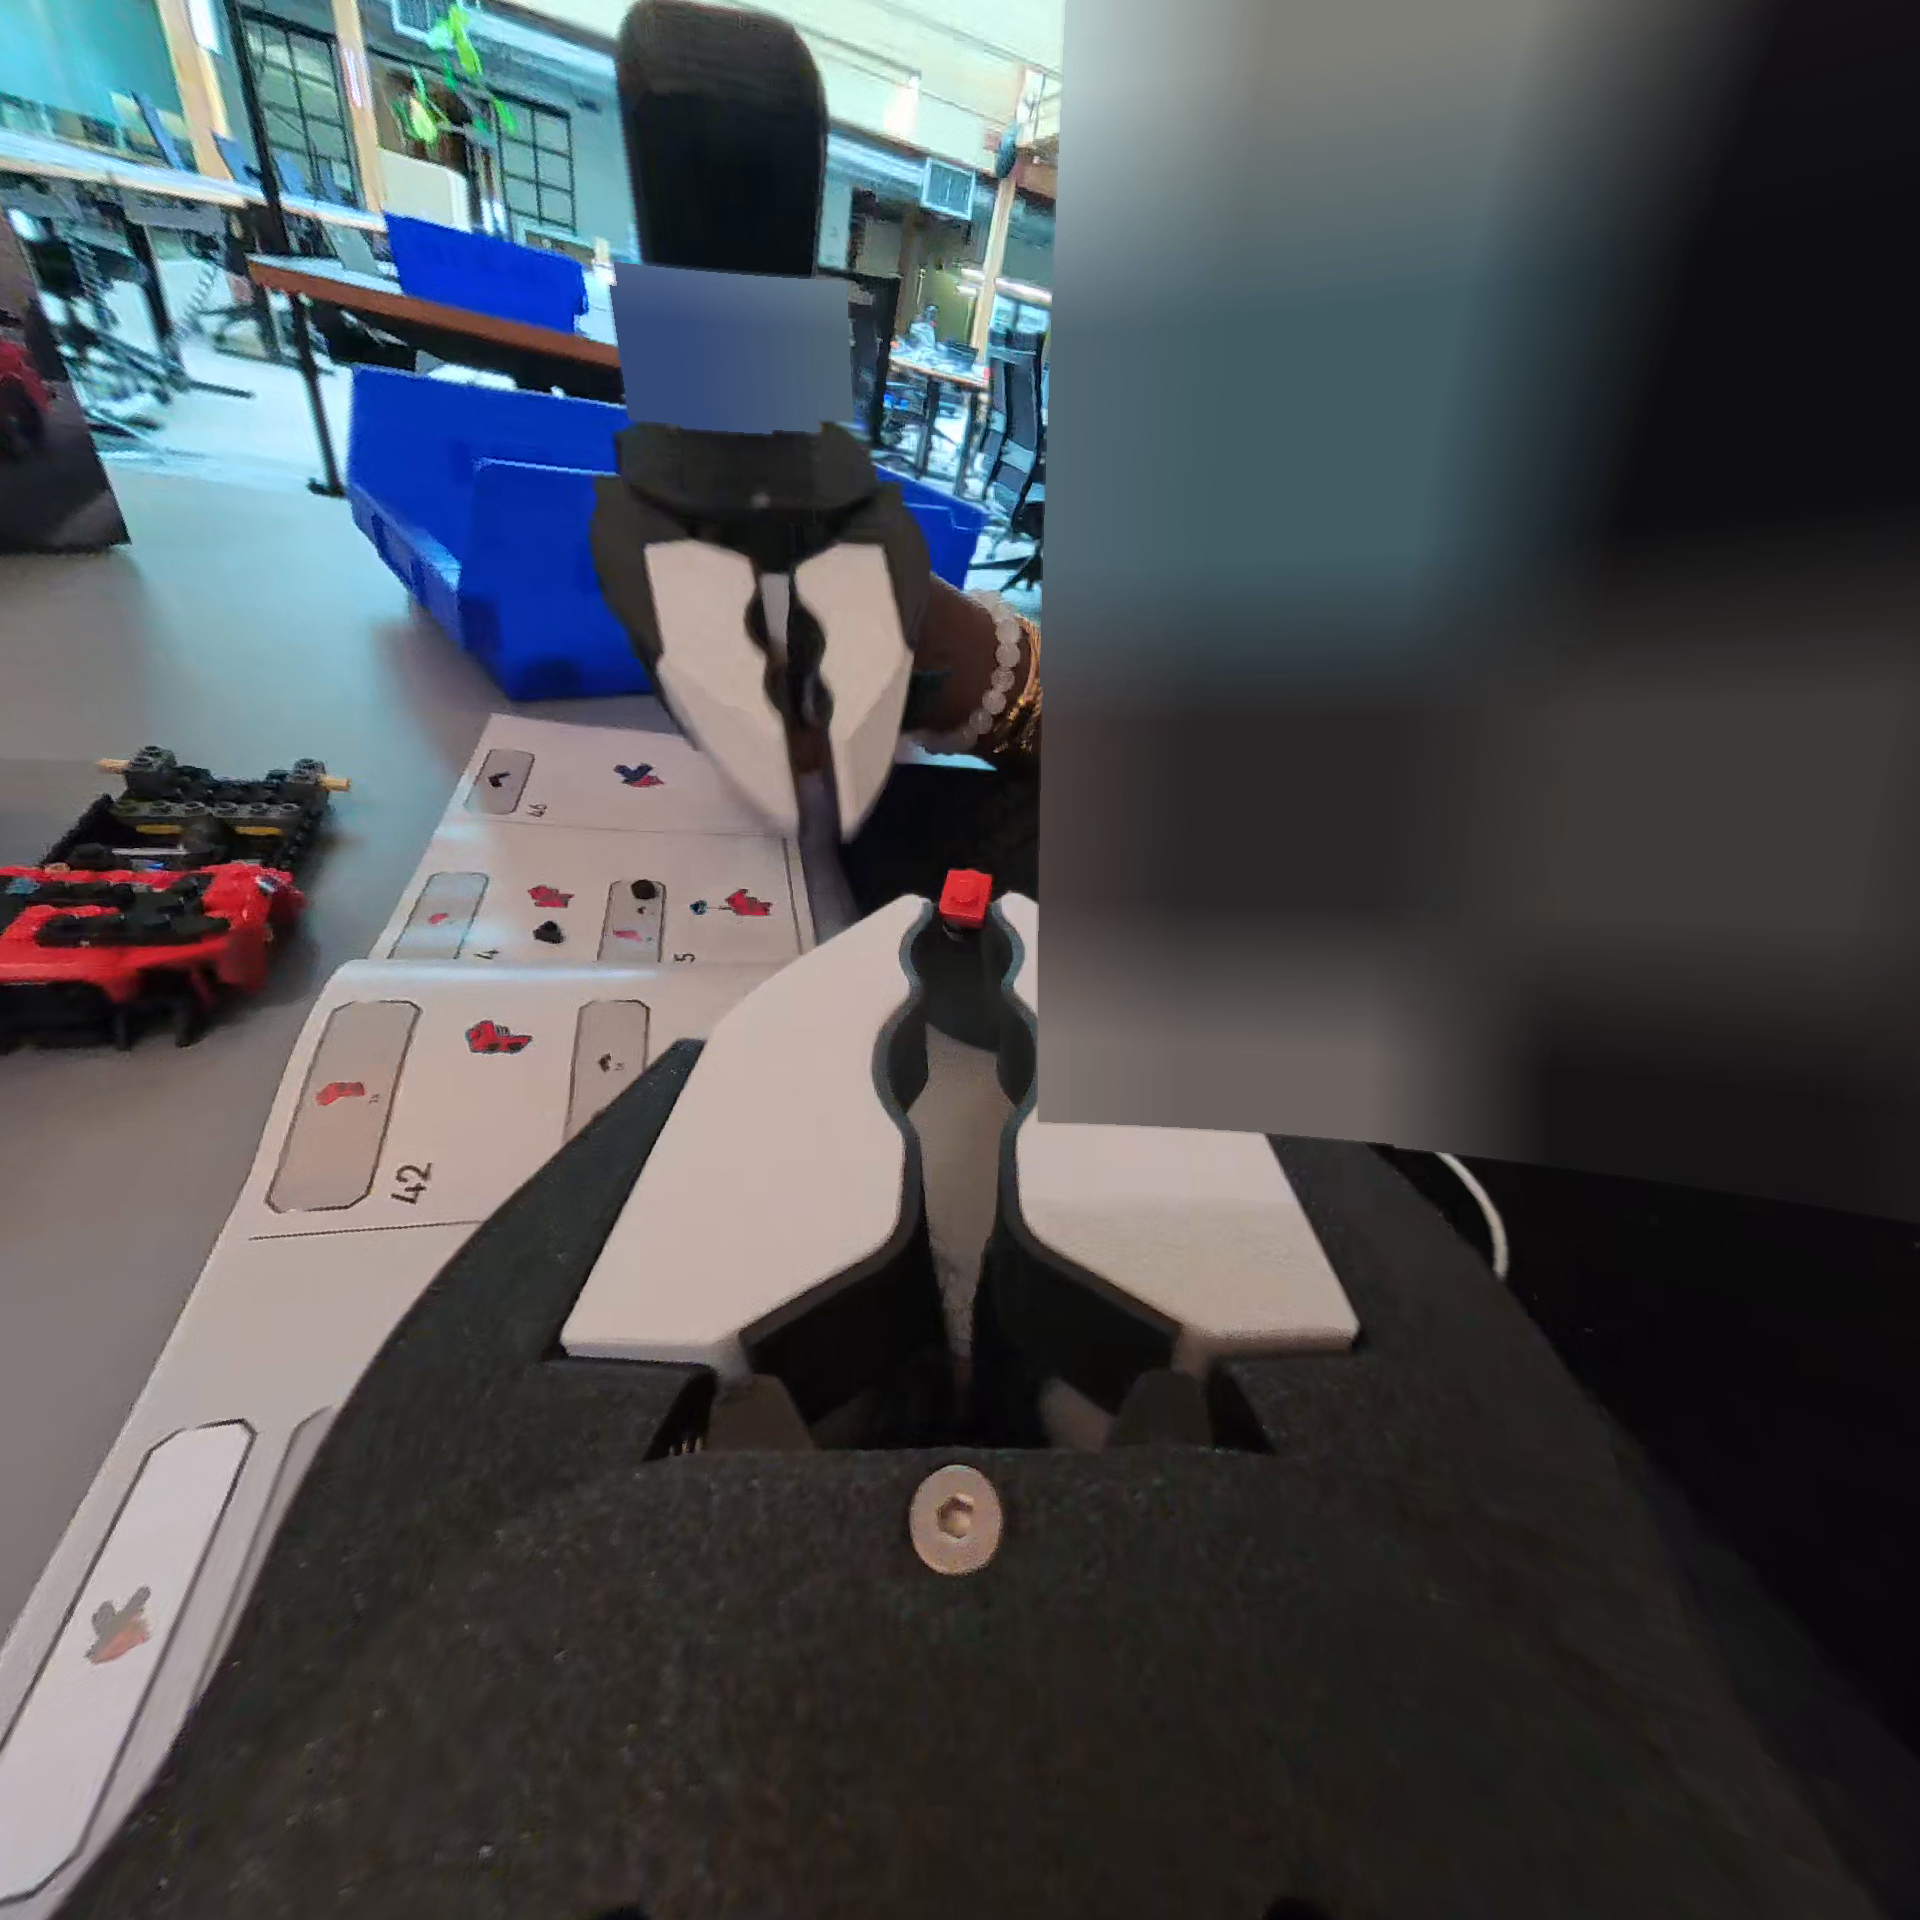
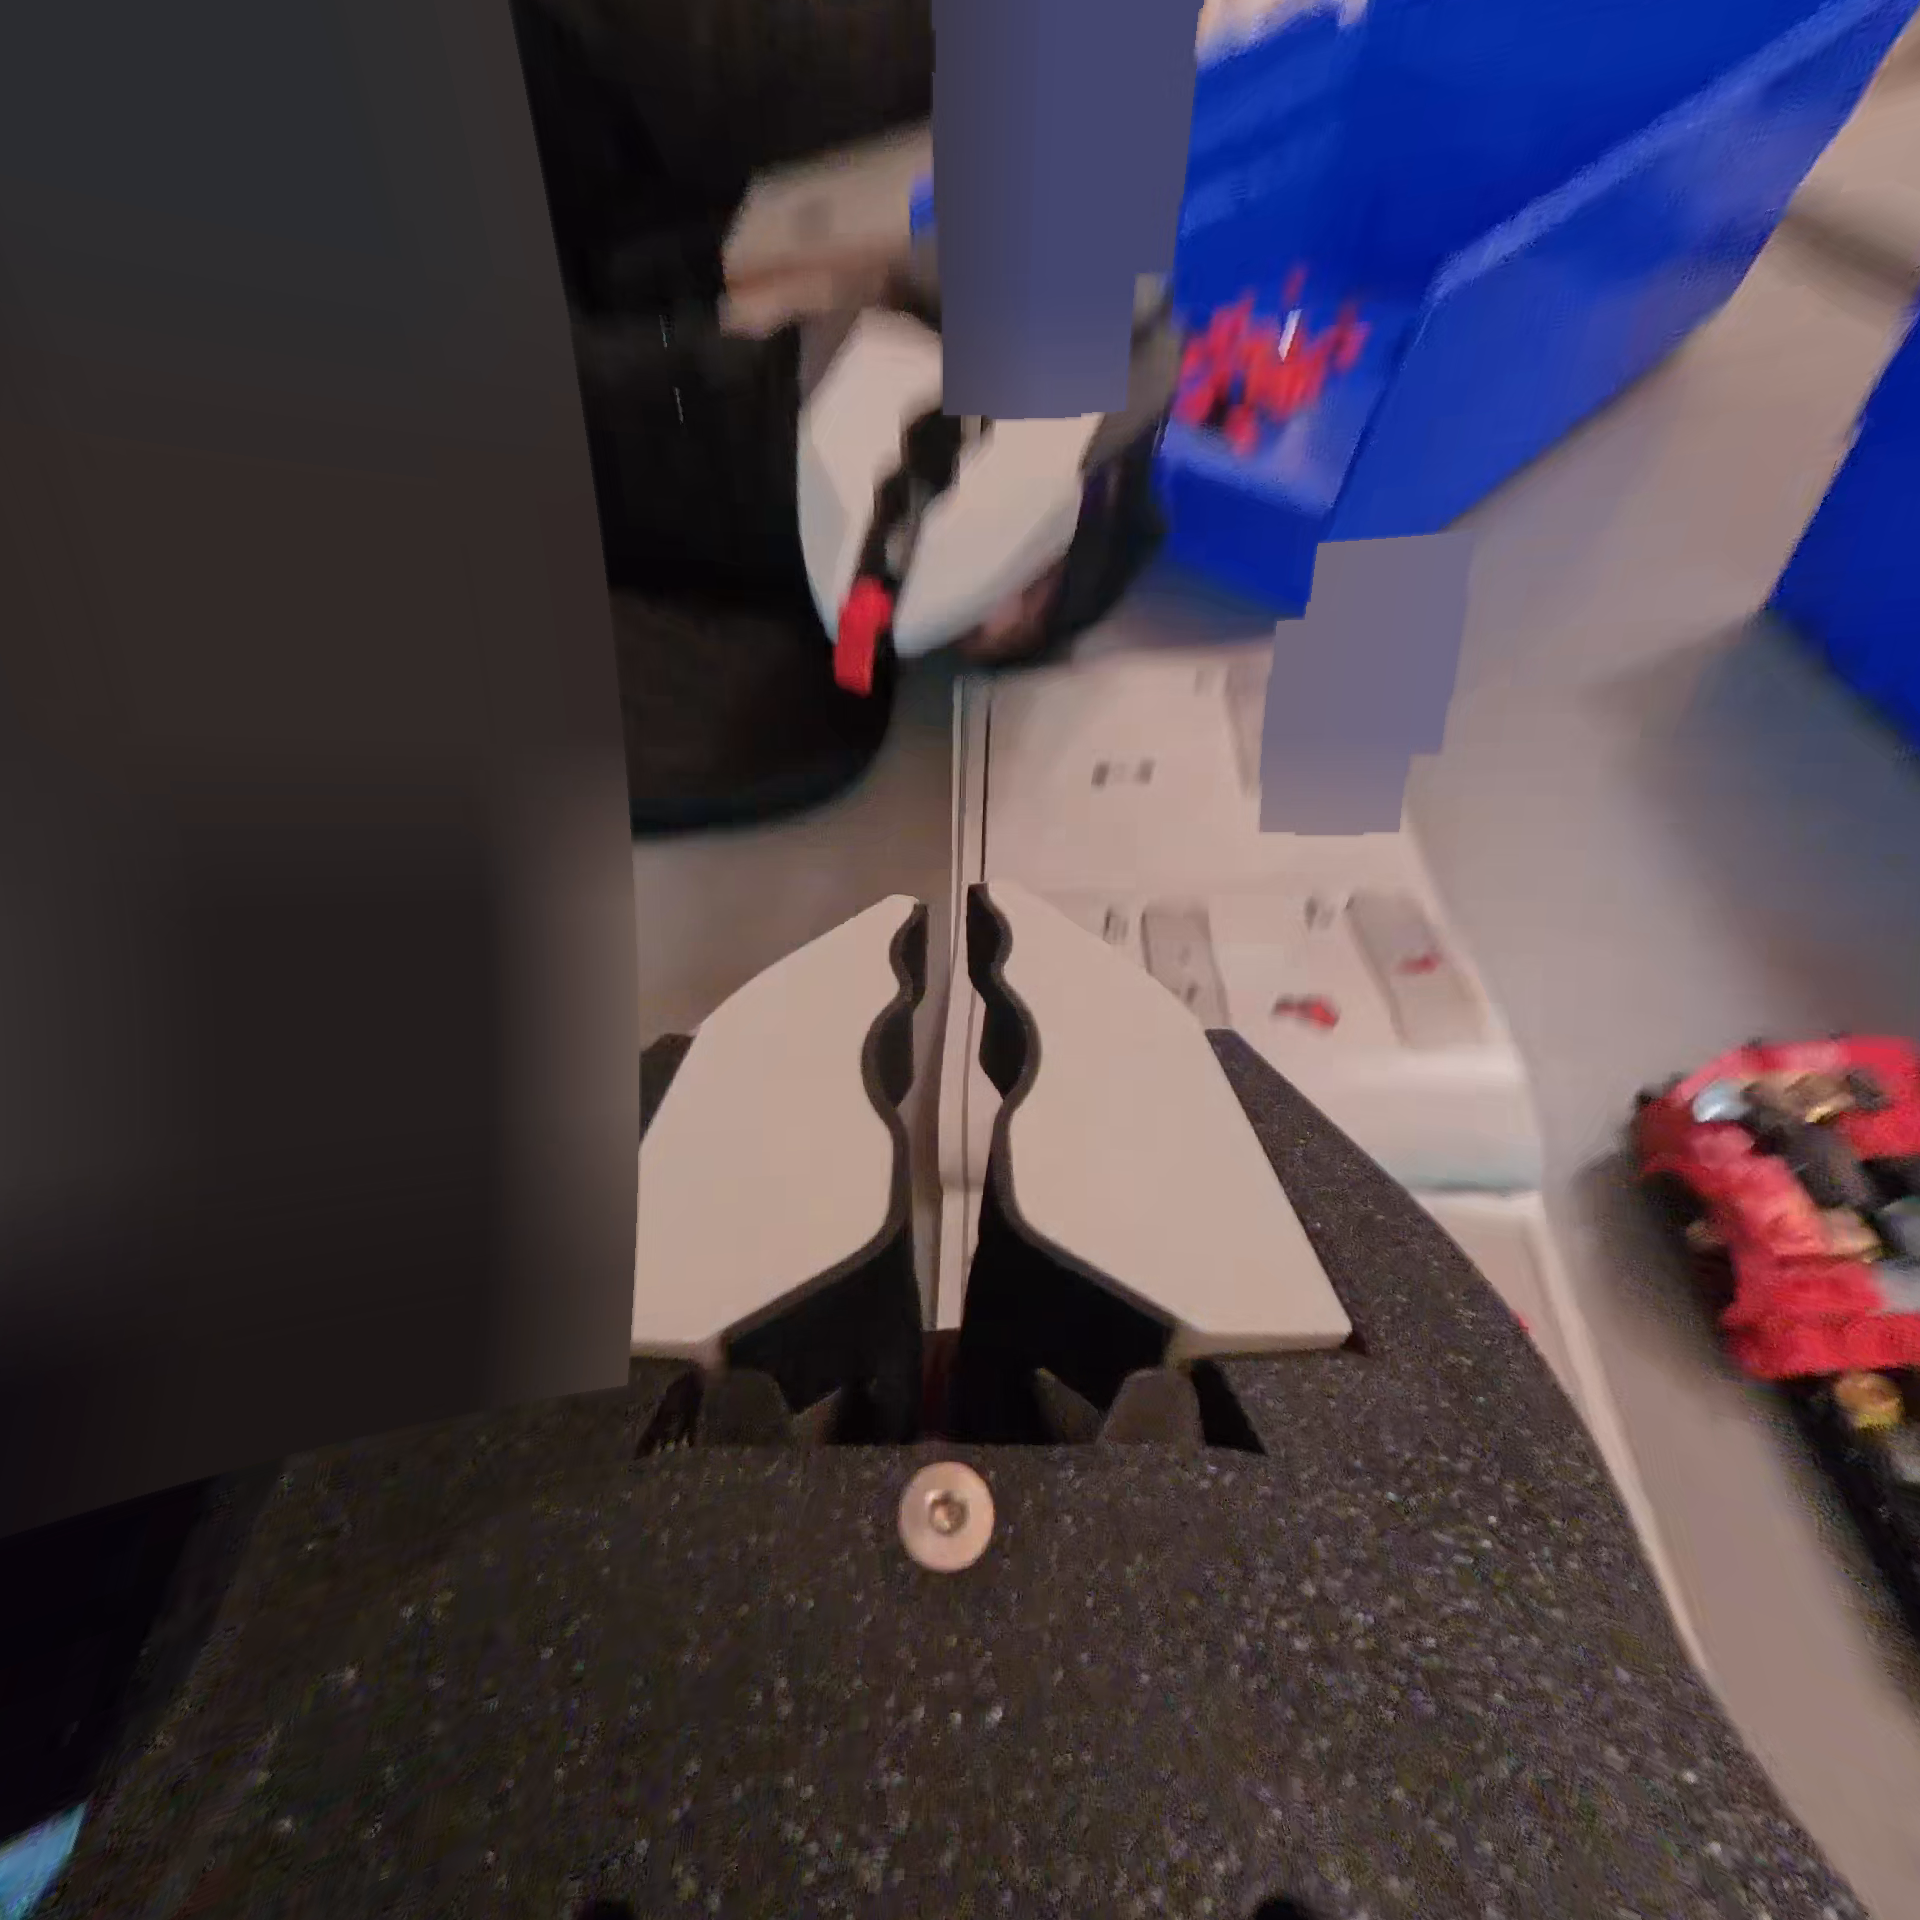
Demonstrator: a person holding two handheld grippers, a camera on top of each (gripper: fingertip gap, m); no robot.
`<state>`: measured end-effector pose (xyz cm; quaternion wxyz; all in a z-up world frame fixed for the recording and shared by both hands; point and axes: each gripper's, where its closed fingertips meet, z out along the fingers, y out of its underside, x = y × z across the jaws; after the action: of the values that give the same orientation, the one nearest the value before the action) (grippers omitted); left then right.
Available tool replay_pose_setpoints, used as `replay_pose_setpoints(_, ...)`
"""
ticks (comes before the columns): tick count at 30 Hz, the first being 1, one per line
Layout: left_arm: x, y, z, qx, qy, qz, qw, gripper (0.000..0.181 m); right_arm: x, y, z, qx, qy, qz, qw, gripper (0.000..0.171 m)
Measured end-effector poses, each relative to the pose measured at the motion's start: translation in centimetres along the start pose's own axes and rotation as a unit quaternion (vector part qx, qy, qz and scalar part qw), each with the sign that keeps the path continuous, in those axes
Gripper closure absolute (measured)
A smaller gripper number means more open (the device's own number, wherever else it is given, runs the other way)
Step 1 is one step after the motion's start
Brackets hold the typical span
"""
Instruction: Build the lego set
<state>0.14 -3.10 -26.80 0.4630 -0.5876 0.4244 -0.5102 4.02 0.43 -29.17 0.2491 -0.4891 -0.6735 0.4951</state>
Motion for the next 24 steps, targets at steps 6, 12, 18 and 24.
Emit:
replay_pose_setpoints(6,0.5,-0.6,-0.7,0.031,0.025,-0.028,0.999,0.174,0.6,4.7,1.9,-0.137,0.011,0.004,0.991,0.160)
replay_pose_setpoints(12,1.6,-0.7,-0.7,0.035,0.061,-0.024,0.997,0.174,0.7,5.2,1.9,-0.148,0.010,0.008,0.989,0.160)
replay_pose_setpoints(18,2.0,-0.6,-0.6,0.030,0.070,-0.022,0.997,0.174,0.6,5.5,1.9,-0.155,0.007,0.005,0.988,0.161)
replay_pose_setpoints(24,2.3,-0.6,-0.6,0.031,0.077,-0.018,0.996,0.174,0.3,5.7,1.9,-0.162,-0.002,0.007,0.987,0.161)
